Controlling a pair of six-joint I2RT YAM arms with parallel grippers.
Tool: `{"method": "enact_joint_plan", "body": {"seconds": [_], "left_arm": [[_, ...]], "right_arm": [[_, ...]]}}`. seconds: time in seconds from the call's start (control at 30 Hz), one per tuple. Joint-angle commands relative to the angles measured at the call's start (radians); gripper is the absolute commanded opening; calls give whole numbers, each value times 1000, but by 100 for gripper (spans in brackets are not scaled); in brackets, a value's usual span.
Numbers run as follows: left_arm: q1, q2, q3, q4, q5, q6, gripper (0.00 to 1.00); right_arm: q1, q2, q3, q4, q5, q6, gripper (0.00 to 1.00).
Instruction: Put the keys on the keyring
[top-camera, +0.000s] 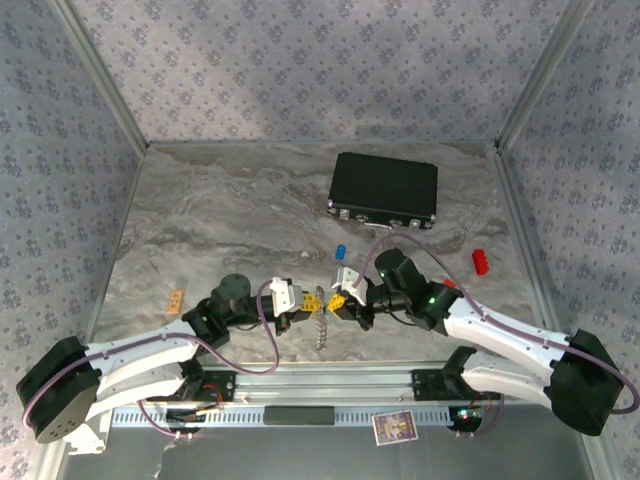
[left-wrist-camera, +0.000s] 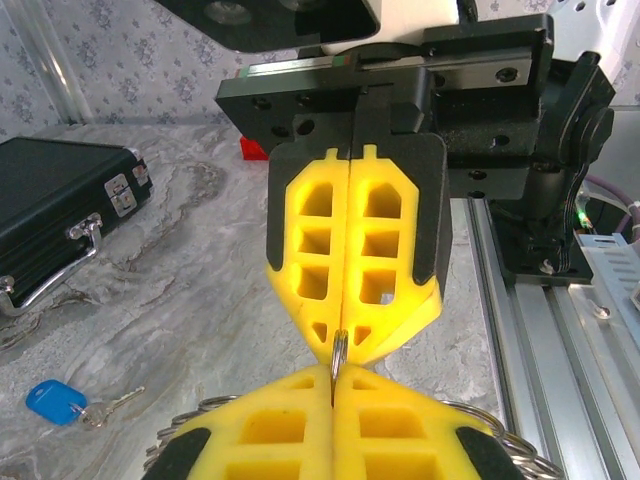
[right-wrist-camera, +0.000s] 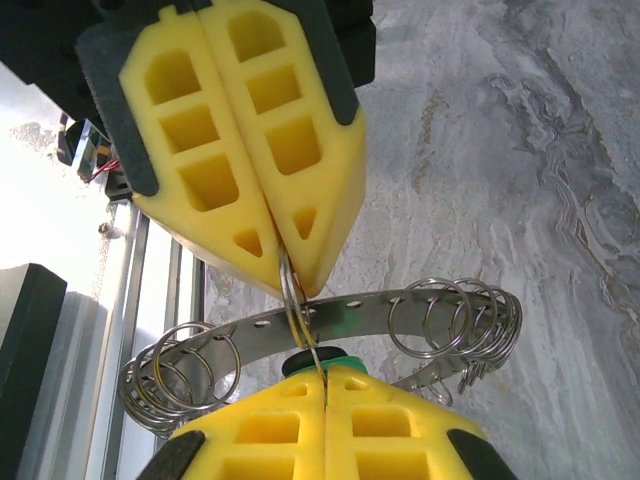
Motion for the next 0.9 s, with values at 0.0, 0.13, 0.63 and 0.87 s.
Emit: {"method": "enact_joint_plan", "body": {"seconds": [0.0,0.13,0.63,0.87], "left_arm": [[-3,-28,16,33,24,-9,0],[-5,-30,20,39,32,-15,0],[-17,-22,45,-22,55,29,0],[-17,-18,37,24,82,5,0]], "right_arm": [[-2,11,33,19,-44,7,0],[-6,41,36,26,-55,7,0],[-11,61,58,15,-55,11,0],[-22,99,61,29,-113,-1,0]]}}
